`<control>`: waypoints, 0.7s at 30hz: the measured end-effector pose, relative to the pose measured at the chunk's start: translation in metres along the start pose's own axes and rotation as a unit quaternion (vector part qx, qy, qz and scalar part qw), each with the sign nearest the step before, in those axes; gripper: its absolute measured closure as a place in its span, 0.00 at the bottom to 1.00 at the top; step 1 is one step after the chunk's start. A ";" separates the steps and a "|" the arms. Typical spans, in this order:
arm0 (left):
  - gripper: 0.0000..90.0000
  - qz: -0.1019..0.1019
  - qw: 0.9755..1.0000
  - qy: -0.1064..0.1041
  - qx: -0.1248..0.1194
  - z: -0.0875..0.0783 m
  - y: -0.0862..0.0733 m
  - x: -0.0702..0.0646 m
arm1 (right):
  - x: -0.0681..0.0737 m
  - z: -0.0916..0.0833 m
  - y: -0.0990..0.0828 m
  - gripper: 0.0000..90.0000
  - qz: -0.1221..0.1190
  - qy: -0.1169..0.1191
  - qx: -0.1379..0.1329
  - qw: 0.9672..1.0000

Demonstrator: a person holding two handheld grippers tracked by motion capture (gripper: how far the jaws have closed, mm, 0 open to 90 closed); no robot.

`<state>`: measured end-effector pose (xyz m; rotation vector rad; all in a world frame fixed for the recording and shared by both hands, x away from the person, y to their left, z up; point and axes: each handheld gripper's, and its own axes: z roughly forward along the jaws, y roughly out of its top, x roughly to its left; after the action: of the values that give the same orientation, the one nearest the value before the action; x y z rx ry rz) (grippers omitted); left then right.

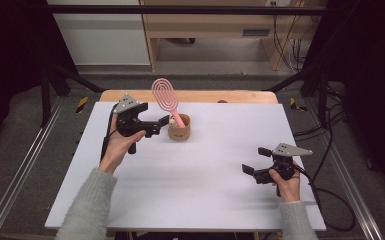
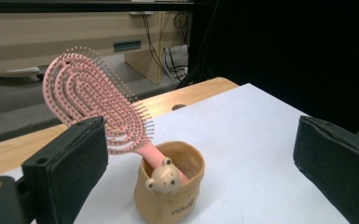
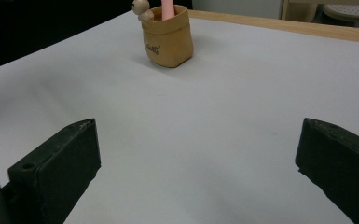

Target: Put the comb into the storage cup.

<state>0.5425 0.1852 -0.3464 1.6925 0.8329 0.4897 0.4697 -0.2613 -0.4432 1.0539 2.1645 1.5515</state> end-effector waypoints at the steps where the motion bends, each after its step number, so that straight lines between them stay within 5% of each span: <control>1: 0.03 -0.003 1.000 -0.005 0.000 -0.001 -0.002 0.000 | 0.000 0.000 0.000 0.00 0.000 0.000 0.000 1.000; 21: 0.03 -0.004 1.000 -0.027 0.010 -0.037 -0.050 -0.001 | 0.000 0.003 -0.001 0.00 -0.003 -0.001 0.005 1.000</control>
<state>0.5028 0.2146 -0.3836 1.7123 0.8074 0.4290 0.4705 -0.2594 -0.4453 1.0510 2.1754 1.5376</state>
